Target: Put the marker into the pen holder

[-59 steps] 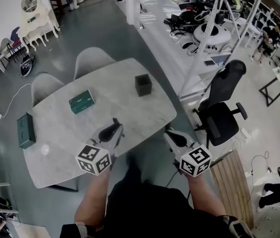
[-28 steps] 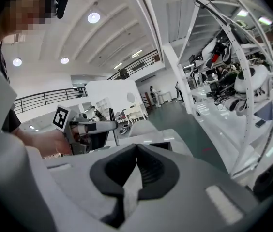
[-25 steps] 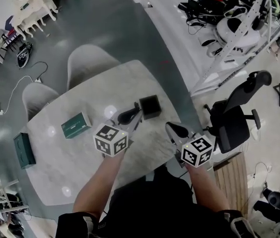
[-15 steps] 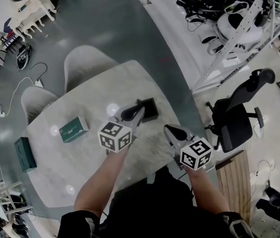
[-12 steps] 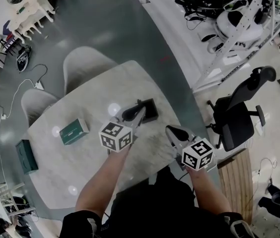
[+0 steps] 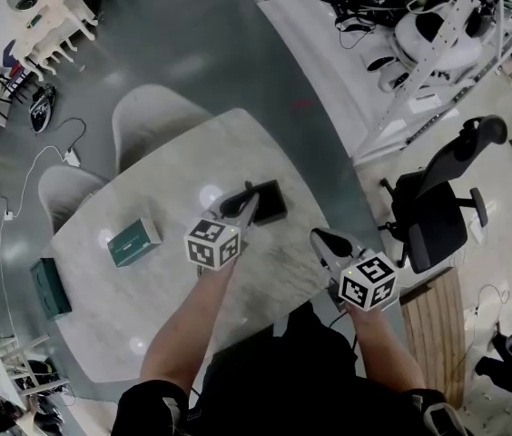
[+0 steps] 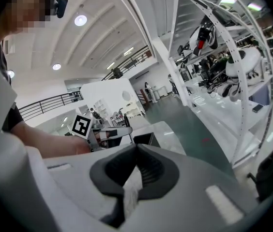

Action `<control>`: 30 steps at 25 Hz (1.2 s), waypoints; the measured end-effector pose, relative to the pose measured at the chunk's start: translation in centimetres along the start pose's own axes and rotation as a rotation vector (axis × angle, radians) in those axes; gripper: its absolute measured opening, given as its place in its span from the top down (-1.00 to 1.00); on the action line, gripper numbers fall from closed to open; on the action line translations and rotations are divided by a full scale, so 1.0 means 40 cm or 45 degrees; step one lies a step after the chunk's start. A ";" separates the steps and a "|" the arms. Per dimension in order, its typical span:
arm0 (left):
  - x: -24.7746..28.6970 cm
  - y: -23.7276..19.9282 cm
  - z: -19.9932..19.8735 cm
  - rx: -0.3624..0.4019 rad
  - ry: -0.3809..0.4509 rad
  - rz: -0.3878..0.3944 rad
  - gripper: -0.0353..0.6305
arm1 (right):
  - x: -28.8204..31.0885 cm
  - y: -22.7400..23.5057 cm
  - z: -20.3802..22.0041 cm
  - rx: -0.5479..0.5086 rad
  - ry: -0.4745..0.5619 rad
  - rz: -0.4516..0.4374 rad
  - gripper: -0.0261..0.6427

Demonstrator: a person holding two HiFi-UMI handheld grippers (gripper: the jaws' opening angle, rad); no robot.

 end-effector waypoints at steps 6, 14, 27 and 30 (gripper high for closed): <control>0.006 -0.031 0.026 0.024 -0.098 -0.034 0.73 | 0.009 -0.012 0.001 -0.018 -0.012 -0.009 0.91; 0.016 -0.031 0.046 0.081 -0.236 -0.057 0.73 | -0.007 -0.023 0.003 -0.012 -0.004 -0.011 0.91; 0.026 -0.022 0.043 0.166 -0.271 -0.145 0.73 | -0.069 -0.017 0.028 0.008 -0.014 0.008 0.91; 0.019 -0.017 0.038 0.163 -0.260 -0.168 0.70 | -0.083 -0.017 0.027 0.008 -0.018 0.006 0.91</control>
Point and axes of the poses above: the fingertips, and each gripper's own axes: x forward along the fingers, y to its right, z out of its underside, the point moved 8 cm from there along -x, backward along the fingers, and after that the axes turned 12 degrees about -z, right-handed, at the moved point
